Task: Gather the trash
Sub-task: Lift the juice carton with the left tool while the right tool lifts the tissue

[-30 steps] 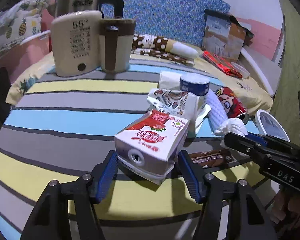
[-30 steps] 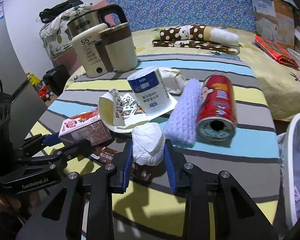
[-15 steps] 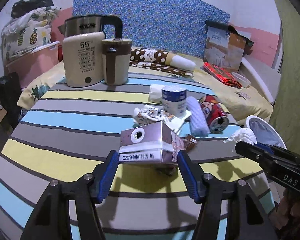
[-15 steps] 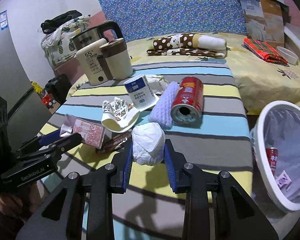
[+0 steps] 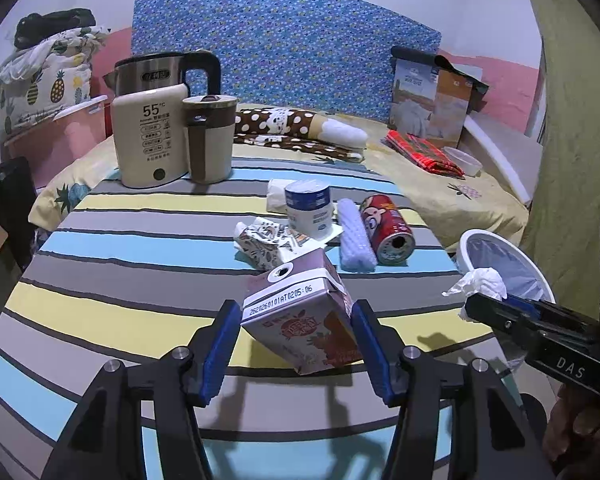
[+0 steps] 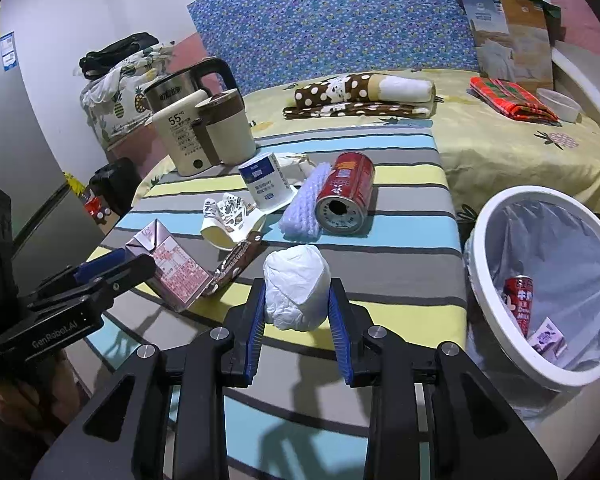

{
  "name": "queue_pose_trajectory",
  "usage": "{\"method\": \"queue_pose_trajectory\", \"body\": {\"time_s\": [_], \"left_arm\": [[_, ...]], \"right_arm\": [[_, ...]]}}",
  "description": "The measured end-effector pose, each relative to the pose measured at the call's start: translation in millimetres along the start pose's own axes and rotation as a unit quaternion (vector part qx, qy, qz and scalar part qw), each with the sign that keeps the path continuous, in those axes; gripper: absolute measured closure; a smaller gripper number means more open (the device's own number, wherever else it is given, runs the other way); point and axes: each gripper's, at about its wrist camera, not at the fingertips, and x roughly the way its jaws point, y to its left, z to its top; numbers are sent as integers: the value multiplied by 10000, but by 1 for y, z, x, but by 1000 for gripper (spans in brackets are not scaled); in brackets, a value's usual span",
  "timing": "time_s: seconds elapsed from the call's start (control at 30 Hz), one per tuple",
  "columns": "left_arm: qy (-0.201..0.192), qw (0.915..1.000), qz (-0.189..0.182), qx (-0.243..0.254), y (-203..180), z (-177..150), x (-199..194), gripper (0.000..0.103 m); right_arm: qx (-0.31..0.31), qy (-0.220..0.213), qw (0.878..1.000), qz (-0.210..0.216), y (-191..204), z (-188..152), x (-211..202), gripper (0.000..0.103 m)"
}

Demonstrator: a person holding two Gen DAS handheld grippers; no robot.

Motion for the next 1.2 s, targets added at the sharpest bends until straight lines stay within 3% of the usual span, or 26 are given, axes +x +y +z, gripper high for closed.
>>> {"method": "queue_pose_trajectory", "body": {"time_s": [0.5, 0.53, 0.87, 0.9, 0.93, 1.0, 1.2], "left_arm": [[128, 9991, -299, 257, -33, -10, 4, 51], [110, 9991, -297, 284, -34, -9, 4, 101], [372, 9979, -446, 282, -39, -11, 15, 95], [397, 9979, -450, 263, -39, -10, 17, 85], [397, 9979, -449, 245, -39, -9, 19, 69], [415, 9978, -492, 158, -39, -7, 25, 50], [491, 9974, -344, 390, -52, -2, 49, 48]], "right_arm": [[175, -43, 9998, -108, -18, -12, -13, 70], [180, -43, 9998, -103, -19, -13, -14, 70], [286, -61, 9995, -114, -28, -16, -17, 70], [295, -59, 9995, -112, -29, -16, -16, 70], [303, -60, 9995, -110, -30, -16, -16, 70], [327, -65, 9994, -97, -32, -16, -17, 70], [373, -40, 9993, -86, -39, -18, -15, 70]]}}
